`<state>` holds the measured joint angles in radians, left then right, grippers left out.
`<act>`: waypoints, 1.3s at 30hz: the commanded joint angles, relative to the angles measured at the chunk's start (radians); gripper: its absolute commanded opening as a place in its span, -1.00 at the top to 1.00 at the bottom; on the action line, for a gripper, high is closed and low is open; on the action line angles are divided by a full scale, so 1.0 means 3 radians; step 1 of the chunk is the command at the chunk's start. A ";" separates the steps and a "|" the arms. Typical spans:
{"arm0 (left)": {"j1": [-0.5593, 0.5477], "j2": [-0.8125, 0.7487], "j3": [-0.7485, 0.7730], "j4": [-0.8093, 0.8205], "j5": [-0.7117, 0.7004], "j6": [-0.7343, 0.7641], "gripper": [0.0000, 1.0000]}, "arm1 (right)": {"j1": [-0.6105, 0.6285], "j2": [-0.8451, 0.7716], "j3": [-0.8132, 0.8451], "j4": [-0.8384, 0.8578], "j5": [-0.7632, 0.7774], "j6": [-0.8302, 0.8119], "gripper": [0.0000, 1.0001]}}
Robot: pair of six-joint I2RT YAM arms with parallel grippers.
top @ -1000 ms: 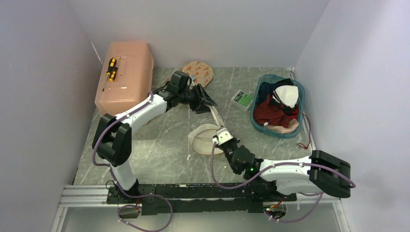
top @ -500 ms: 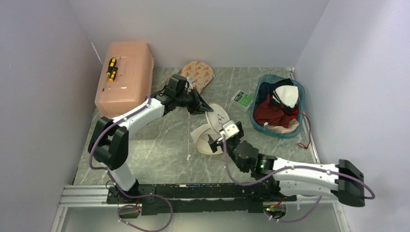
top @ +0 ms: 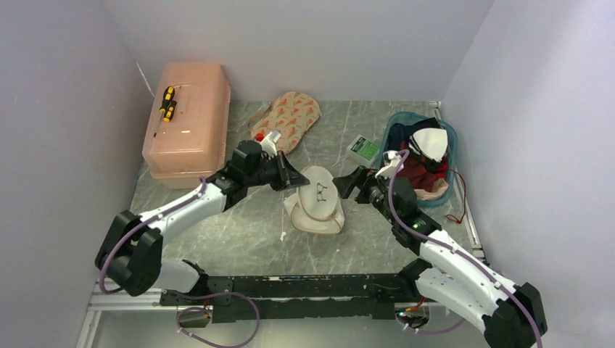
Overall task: Unzip the laundry bag and remove the bra
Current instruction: Close the laundry bag at the center of the board.
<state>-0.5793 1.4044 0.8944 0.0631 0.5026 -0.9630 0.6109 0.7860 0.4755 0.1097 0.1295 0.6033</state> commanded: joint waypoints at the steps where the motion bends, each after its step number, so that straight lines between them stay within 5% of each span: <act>1: -0.0145 -0.0328 -0.0327 0.0775 -0.0258 0.0222 0.95 | -0.0344 0.0184 -0.0142 0.0087 -0.1061 0.0744 -0.80; 7: -0.0301 -0.0476 -0.0810 0.1244 -0.0407 0.0099 0.95 | -0.0530 0.0337 -0.0283 0.0180 -0.1500 0.0821 -0.77; 23: -0.0598 -0.0460 -0.1394 0.1582 -0.0670 0.0093 0.95 | -0.0558 0.0453 -0.0539 0.0131 -0.1415 0.0595 -0.64; 39: -0.0614 0.0419 -0.0660 0.0783 -0.1608 0.0699 0.95 | -0.0547 0.0744 -0.0482 0.0295 -0.1223 0.0476 -0.47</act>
<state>-0.7601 1.4815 0.6250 0.3660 0.1379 -0.8268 0.4473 1.0203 0.3149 0.1501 -0.2707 0.7734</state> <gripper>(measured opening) 0.063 0.747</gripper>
